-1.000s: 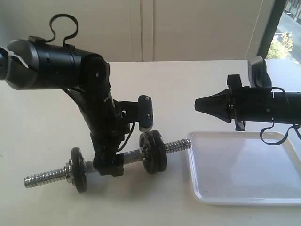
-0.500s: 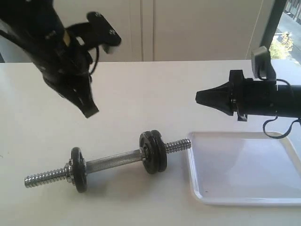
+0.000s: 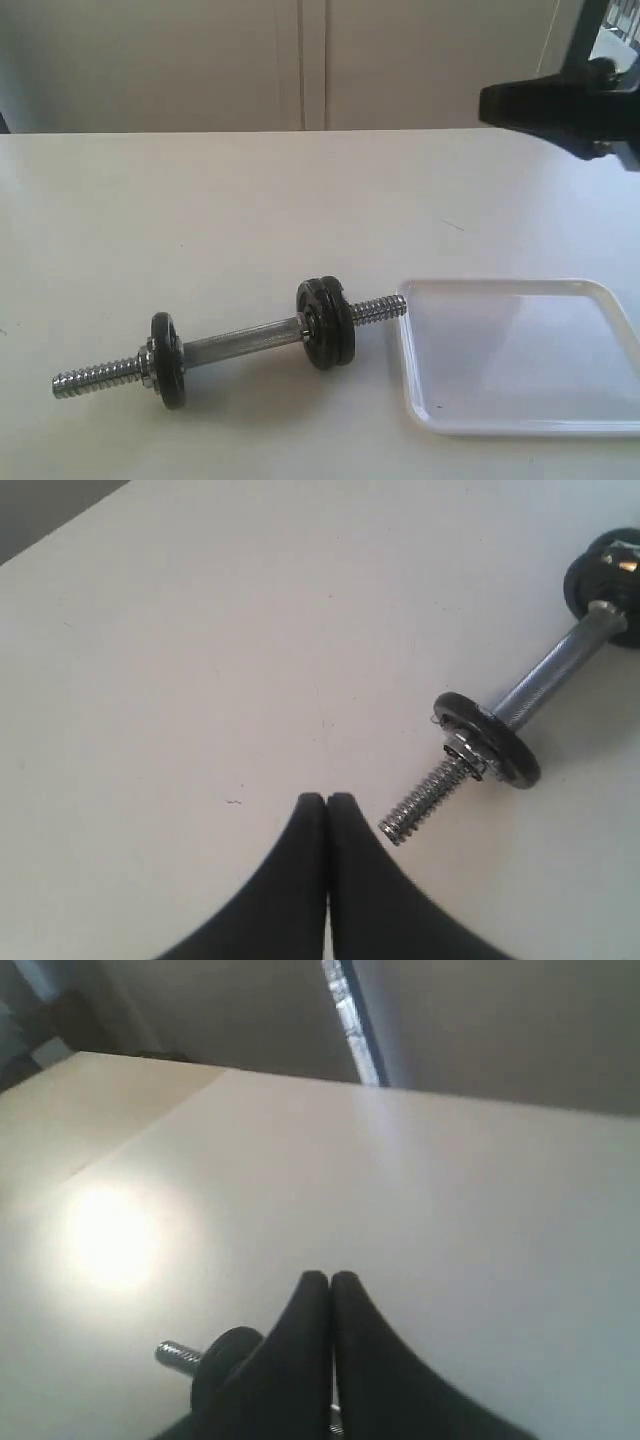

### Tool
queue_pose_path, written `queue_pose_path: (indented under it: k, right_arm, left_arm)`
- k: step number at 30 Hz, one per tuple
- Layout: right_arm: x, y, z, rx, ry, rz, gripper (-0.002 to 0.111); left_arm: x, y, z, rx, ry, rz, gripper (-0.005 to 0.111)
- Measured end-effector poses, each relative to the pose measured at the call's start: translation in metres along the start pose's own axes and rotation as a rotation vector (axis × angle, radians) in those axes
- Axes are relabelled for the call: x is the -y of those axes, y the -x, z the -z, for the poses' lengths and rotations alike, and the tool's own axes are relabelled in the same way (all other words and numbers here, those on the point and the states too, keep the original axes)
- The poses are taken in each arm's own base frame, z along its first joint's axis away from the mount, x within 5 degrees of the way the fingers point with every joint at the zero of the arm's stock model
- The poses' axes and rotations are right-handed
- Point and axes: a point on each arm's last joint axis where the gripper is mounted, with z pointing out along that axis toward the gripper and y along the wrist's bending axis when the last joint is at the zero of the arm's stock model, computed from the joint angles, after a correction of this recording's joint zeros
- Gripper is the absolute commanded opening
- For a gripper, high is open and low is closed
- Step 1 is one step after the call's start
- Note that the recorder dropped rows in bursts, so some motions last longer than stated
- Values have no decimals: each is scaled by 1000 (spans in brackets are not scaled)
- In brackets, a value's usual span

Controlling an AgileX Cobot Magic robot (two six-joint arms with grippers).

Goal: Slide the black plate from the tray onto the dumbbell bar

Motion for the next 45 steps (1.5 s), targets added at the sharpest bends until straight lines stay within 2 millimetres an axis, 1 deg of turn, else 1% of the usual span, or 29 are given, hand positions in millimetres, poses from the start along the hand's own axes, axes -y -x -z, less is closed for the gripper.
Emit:
queue_pose_path:
  k: [1, 4, 6, 8, 10, 13, 18, 36, 42, 45]
  right_arm:
    - [-13, 2, 10, 23, -26, 49, 0]
    - [-46, 1, 37, 69, -97, 146, 0]
    - [-68, -6, 52, 80, -124, 195, 0]
    - [-82, -14, 62, 86, -135, 222, 0]
    - [-90, -24, 66, 70, -132, 225, 0]
    - [-93, -35, 66, 33, -107, 185, 0]
    - [-95, -40, 64, -3, -67, 152, 0]
    - [-96, -41, 64, -9, -58, 149, 0]
    - [-96, -41, 63, -10, -55, 150, 0]
    - [-96, -41, 63, -10, -55, 150, 0]
  left_arm:
    - [-2, -16, 6, 37, -4, 41, 0]
    - [-4, -52, 17, 135, -29, 149, 0]
    - [-3, -72, 18, 176, -58, 199, 0]
    - [-2, -86, 19, 232, -82, 240, 0]
    - [-2, -97, 21, 289, -101, 284, 0]
    - [-2, -108, 27, 325, -138, 332, 0]
    - [1, -113, 33, 354, -193, 368, 0]
    - [1, -113, 33, 362, -195, 377, 0]
    - [-1, -115, 34, 362, -117, 428, 0]
    - [-4, -118, 38, 377, -13, 499, 0]
